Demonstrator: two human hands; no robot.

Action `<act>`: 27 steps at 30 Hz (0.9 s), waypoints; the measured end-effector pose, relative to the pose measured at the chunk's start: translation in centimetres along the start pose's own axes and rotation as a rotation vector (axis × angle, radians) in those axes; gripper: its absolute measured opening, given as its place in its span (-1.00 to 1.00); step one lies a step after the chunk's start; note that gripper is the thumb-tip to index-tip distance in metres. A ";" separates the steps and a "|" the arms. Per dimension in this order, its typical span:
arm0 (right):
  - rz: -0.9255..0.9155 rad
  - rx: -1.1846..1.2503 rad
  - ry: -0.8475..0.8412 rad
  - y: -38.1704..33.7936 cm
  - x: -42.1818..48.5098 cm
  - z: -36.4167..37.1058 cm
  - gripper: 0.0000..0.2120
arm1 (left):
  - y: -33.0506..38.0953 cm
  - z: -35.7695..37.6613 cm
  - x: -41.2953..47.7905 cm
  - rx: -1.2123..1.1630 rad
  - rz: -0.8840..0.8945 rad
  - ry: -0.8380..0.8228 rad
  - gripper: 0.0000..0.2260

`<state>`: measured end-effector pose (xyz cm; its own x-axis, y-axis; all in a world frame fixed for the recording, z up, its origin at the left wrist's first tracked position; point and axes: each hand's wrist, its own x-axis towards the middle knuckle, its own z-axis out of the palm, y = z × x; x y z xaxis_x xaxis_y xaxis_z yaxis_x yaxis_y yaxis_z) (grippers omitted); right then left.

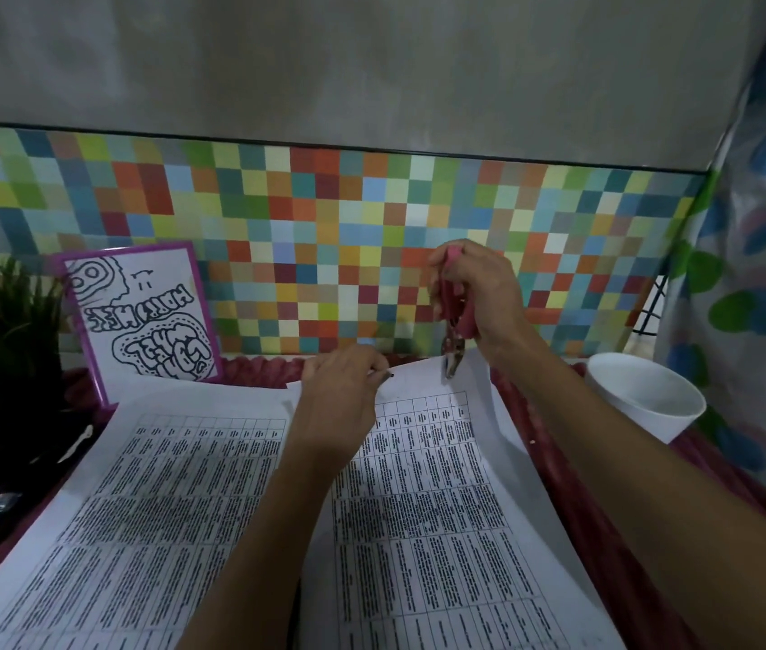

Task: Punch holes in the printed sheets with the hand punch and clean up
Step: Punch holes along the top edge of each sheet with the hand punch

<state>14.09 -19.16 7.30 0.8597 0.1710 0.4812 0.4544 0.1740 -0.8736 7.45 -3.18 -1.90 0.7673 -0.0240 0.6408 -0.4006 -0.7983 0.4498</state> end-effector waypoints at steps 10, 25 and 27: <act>-0.080 0.075 0.019 -0.3 0.2 -1.1 -0.86 | -0.4 0.1 0.0 -0.013 0.006 0.013 -0.93; -0.069 0.029 0.008 0.1 0.2 -0.5 -0.82 | -0.5 0.3 -0.2 -0.091 -0.008 0.004 -0.87; -0.076 0.021 0.010 0.1 0.2 -0.5 -0.82 | -0.6 0.3 -0.2 -0.097 -0.014 0.004 -0.90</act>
<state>14.43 -19.63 7.23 0.8251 0.1464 0.5457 0.5140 0.2062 -0.8326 7.74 -2.88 -2.48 0.7715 -0.0107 0.6362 -0.4364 -0.7365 0.5168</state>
